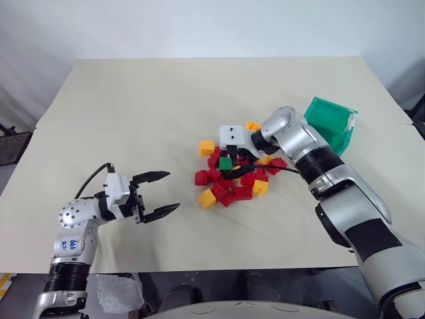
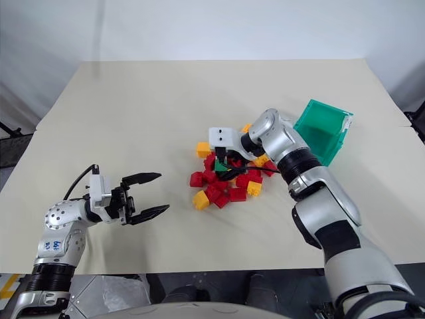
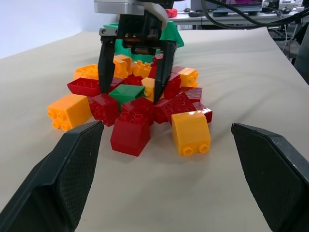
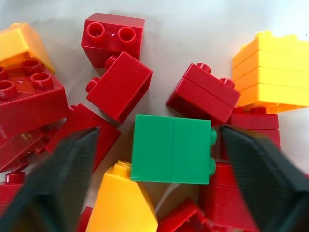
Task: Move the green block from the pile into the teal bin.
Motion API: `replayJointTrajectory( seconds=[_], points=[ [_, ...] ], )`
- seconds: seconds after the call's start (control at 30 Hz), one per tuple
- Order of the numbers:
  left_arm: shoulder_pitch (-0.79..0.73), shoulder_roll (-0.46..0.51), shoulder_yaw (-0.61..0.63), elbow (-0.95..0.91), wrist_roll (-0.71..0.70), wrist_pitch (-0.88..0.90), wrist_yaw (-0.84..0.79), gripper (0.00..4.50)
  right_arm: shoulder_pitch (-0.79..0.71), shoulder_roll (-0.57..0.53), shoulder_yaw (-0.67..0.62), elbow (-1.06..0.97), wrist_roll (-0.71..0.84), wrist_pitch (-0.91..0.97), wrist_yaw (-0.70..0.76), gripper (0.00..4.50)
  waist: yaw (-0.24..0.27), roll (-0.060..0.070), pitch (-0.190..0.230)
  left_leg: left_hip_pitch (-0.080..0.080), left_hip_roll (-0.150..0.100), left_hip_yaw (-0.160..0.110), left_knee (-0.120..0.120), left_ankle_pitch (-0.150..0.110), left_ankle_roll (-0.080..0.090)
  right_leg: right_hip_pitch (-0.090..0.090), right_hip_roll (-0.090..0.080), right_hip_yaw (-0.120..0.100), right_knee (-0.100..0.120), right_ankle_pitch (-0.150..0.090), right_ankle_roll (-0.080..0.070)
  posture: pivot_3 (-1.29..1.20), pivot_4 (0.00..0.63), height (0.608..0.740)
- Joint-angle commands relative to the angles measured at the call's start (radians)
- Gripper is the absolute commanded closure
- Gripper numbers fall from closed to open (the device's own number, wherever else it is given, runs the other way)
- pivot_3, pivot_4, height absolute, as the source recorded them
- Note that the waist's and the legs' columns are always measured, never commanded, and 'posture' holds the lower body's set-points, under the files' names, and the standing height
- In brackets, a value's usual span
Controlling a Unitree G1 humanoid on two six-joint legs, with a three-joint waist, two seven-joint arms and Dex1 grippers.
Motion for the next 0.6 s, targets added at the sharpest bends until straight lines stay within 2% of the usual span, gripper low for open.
replayJointTrajectory(
  seconds=[0.03, 0.1, 0.13, 0.37, 0.6],
  points=[
    [-0.001, 0.004, 0.006, -0.034, -0.009, -0.012, 0.004, 0.0, -0.006, 0.004, -0.022, 0.018, -0.026, -0.01, 0.0, 1.64, 0.0, 0.0, 0.0, 0.0, 0.0, 0.0, 0.0, 0.0, 0.0, 0.0, 0.0, 0.0, 0.0, 0.0, 0.0, 0.0, 0.15, 0.74],
    [-0.004, 0.003, 0.004, -0.033, -0.008, -0.013, 0.004, 0.0, -0.006, 0.006, -0.031, 0.02, -0.03, -0.01, -0.013, 2.28, 0.0, 0.0, 0.0, 0.0, 0.0, 0.0, 0.0, 0.0, 0.0, 0.0, 0.0, 0.002, 0.0, 0.0, 0.0, 0.0, 0.15, 0.74],
    [-0.005, 0.002, 0.003, -0.034, -0.008, -0.012, 0.004, 0.0, -0.006, 0.006, -0.036, 0.02, -0.032, -0.008, -0.016, 2.44, -0.001, 0.0, 0.0, 0.0, 0.0, 0.0, 0.0, 0.0, 0.0, 0.0, 0.0, 0.002, 0.0, 0.0, 0.0, 0.0, 0.15, 0.74],
    [-0.018, -0.003, -0.007, -0.041, -0.009, -0.007, 0.007, 0.0, 0.016, -0.051, -0.114, -0.095, 0.002, 0.063, 0.001, 2.45, 0.001, 0.0, 0.0, 0.0, 0.0, 0.0, 0.0, 0.0, 0.0, 0.0, 0.0, 0.006, 0.0, 0.0, 0.0, 0.0, 0.15, 0.74],
    [-0.046, -0.021, -0.033, -0.062, -0.011, 0.02, 0.015, 0.0, 0.086, -0.151, -0.254, -0.341, 0.084, 0.236, -0.015, 2.45, 0.0, 0.0, 0.0, -0.001, 0.0, 0.0, 0.0, 0.0, -0.001, 0.0, 0.0, 0.006, -0.001, 0.0, 0.0, 0.0, 0.15, 0.74]
  ],
)
